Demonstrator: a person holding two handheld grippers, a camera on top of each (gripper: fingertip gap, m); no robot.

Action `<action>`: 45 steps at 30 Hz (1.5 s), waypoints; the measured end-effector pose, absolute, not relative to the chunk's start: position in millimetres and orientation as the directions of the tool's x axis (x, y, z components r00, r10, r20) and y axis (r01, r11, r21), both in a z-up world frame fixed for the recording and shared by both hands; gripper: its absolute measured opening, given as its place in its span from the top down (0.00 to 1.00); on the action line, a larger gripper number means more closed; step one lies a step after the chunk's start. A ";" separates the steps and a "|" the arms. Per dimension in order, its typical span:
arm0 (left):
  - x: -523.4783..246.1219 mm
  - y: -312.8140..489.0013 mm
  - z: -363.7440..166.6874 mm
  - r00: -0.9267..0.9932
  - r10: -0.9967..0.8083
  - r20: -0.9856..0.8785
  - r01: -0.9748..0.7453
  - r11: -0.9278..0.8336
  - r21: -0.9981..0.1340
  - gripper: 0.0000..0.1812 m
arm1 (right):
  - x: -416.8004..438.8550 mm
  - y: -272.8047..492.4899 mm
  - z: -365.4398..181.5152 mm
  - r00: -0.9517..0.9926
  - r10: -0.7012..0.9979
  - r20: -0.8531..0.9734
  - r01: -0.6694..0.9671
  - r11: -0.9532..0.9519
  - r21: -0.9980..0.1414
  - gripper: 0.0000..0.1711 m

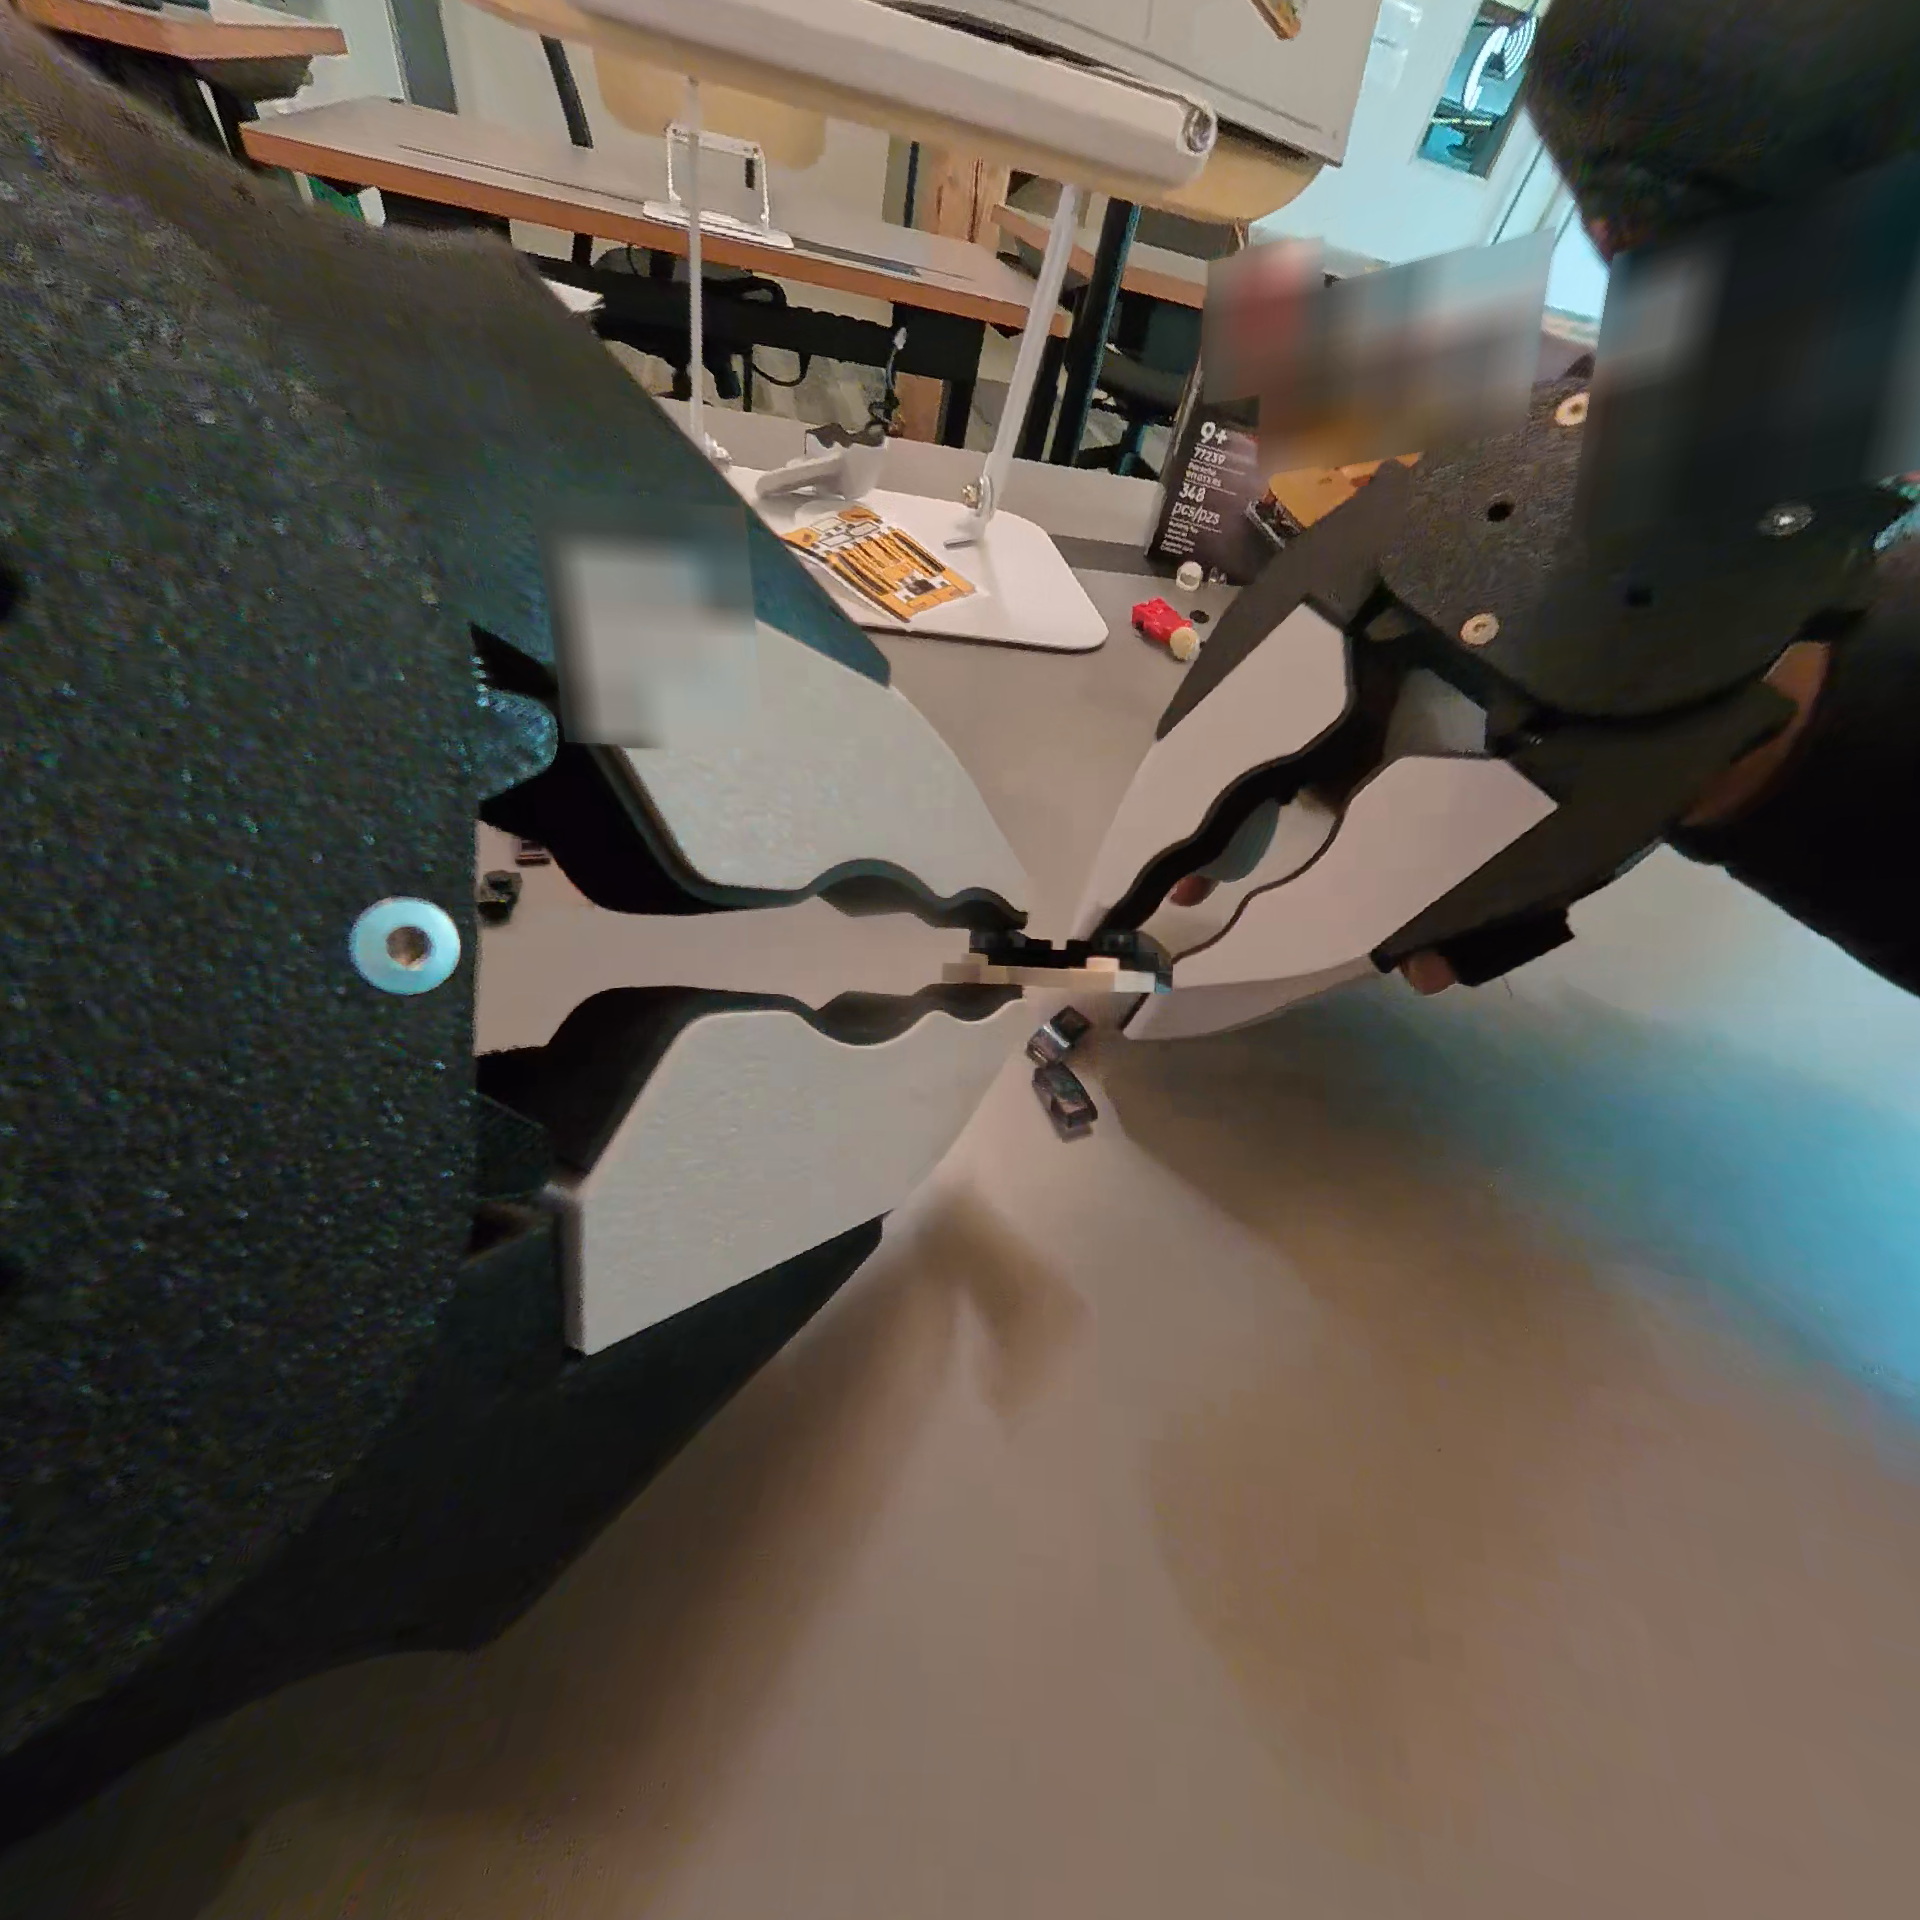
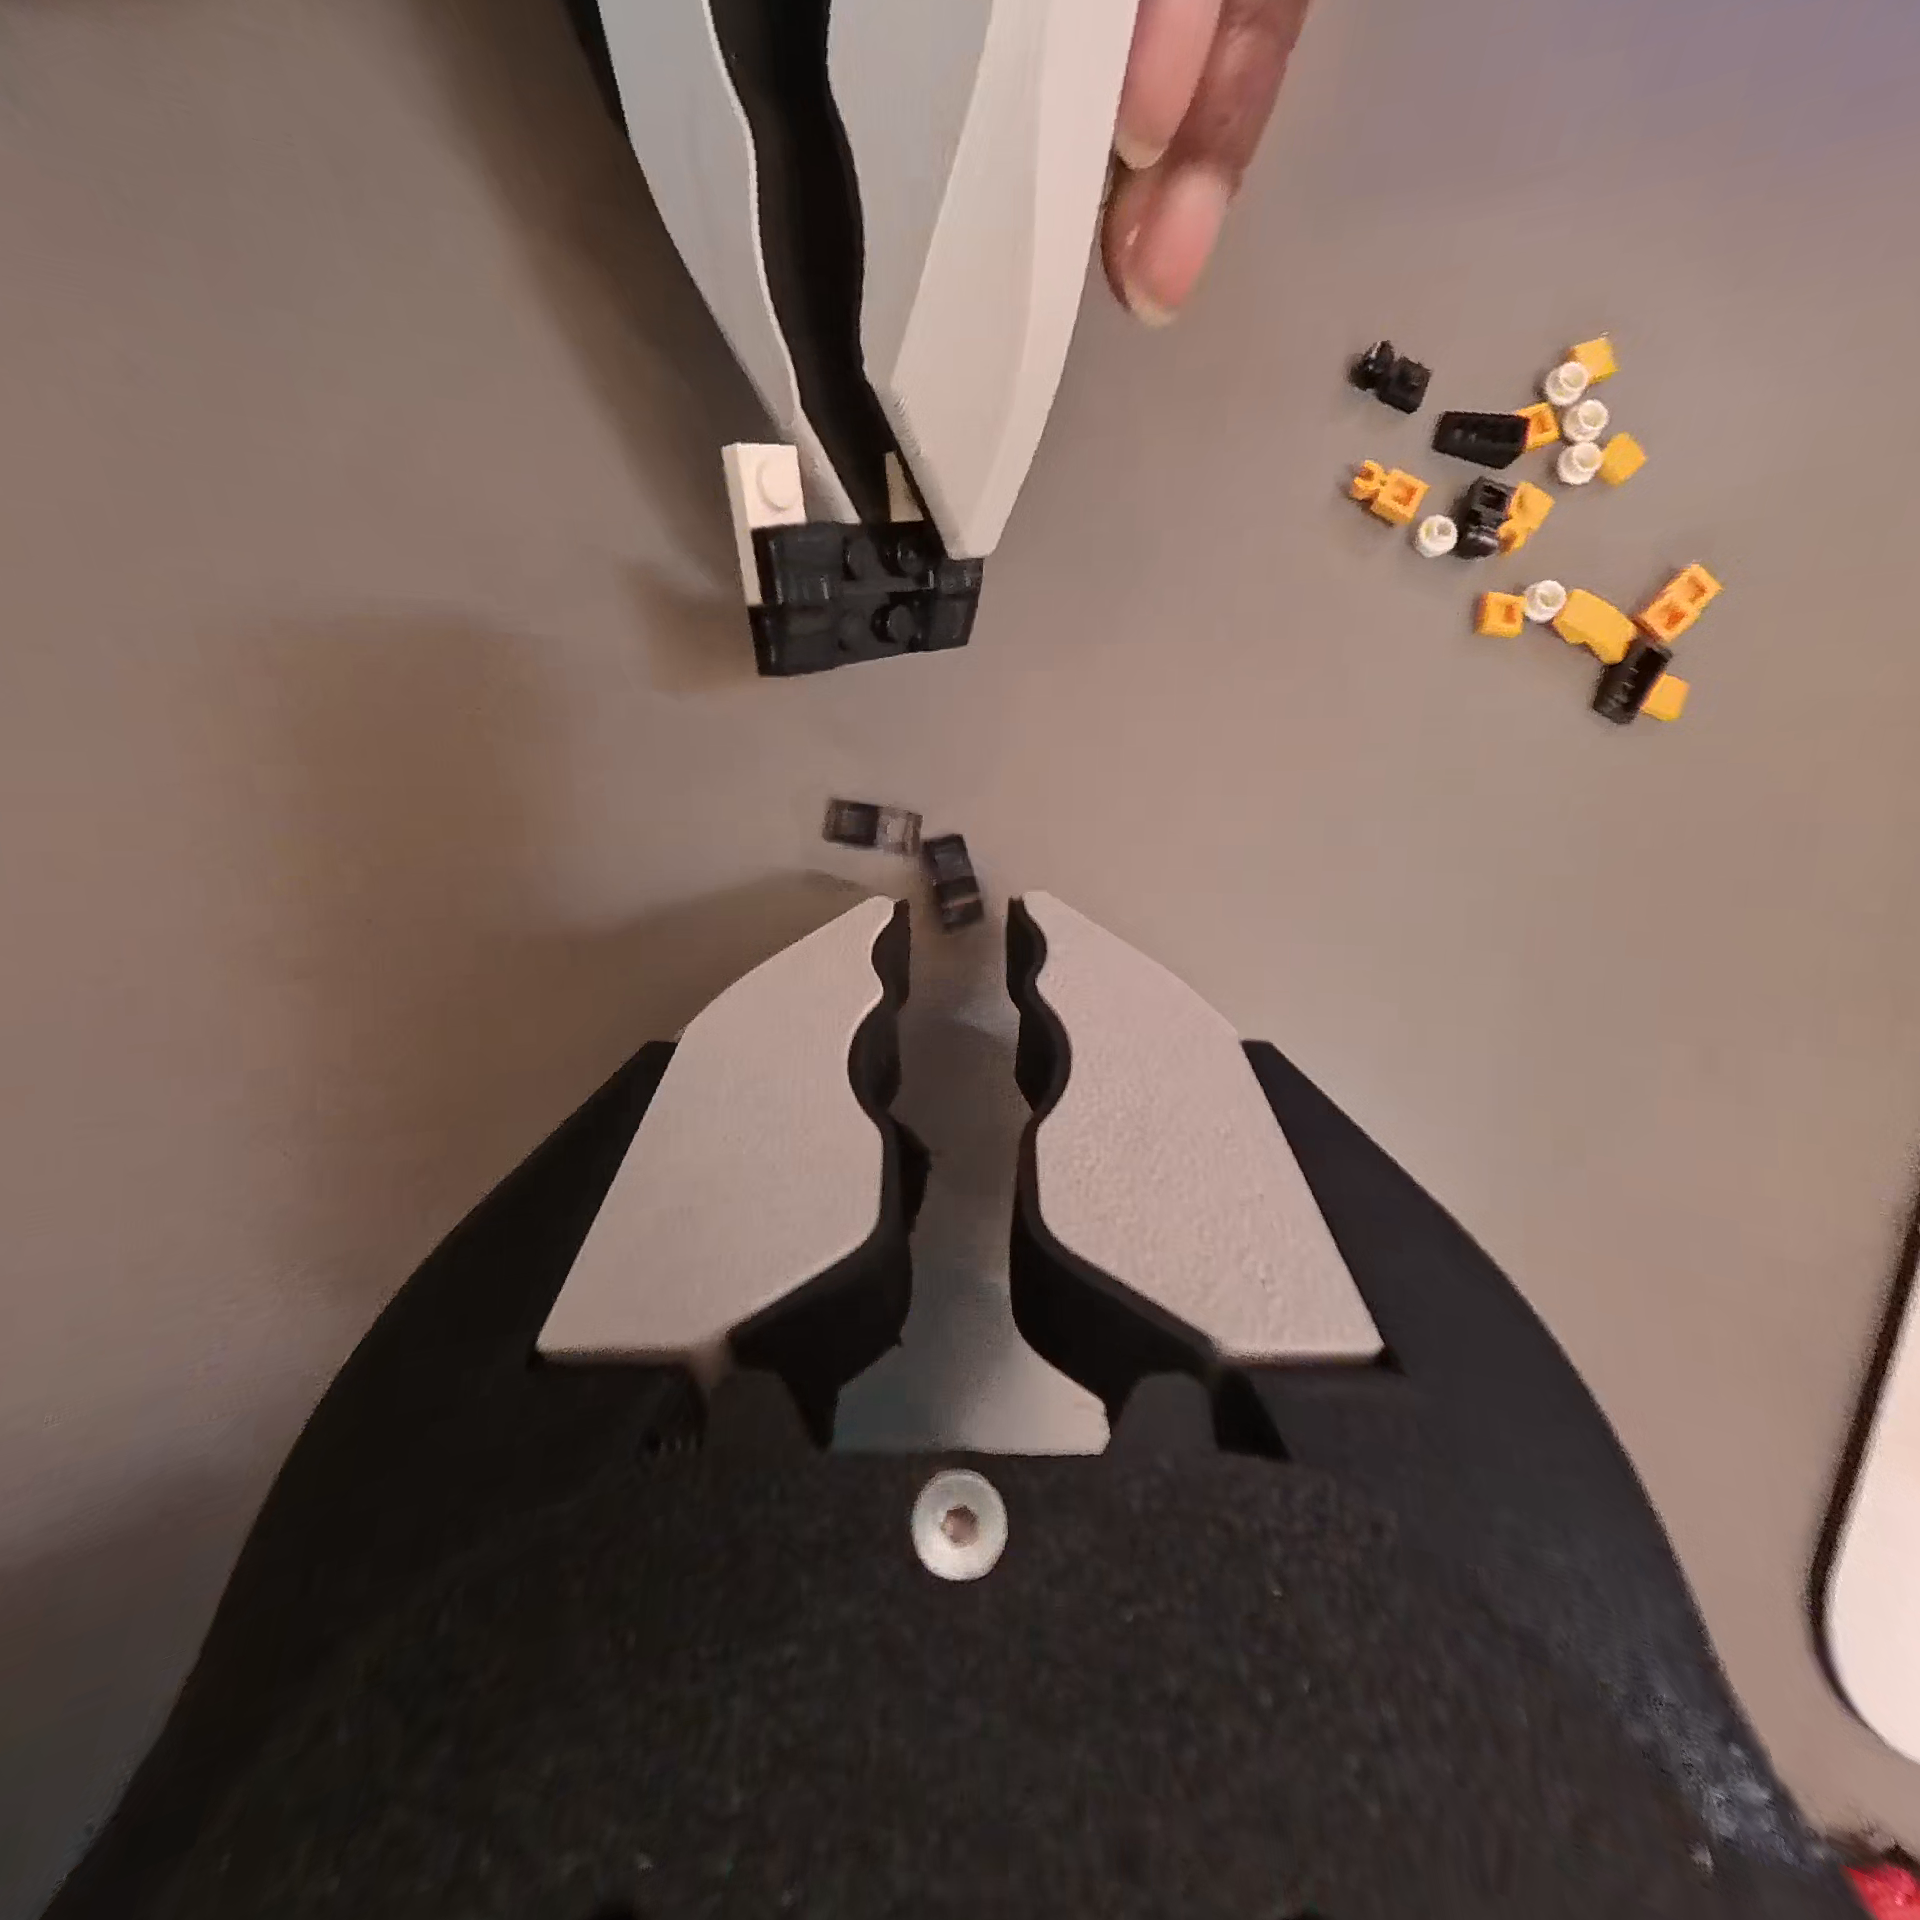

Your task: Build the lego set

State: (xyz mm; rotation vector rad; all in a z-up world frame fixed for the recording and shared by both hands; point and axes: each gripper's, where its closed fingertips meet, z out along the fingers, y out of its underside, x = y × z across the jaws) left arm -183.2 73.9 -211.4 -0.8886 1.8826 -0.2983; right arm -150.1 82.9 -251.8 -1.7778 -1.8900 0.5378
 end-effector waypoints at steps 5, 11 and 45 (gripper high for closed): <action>-182.7 73.1 -209.6 -0.228 -0.701 -0.676 -0.431 0.695 -0.575 0.95 | -156.4 84.8 -258.6 -0.049 0.998 0.049 0.817 0.068 -0.573 0.90; -180.4 70.6 -200.8 -0.193 -0.726 -0.660 -0.390 0.674 -0.627 0.95 | -152.5 83.6 -261.7 -0.015 1.000 0.019 0.816 0.024 -0.577 0.96; -156.4 22.4 -147.5 -0.053 -0.522 -0.851 -0.188 0.842 -0.505 0.95 | -154.2 13.2 -135.3 0.014 0.972 -0.236 0.585 -0.199 -0.786 0.95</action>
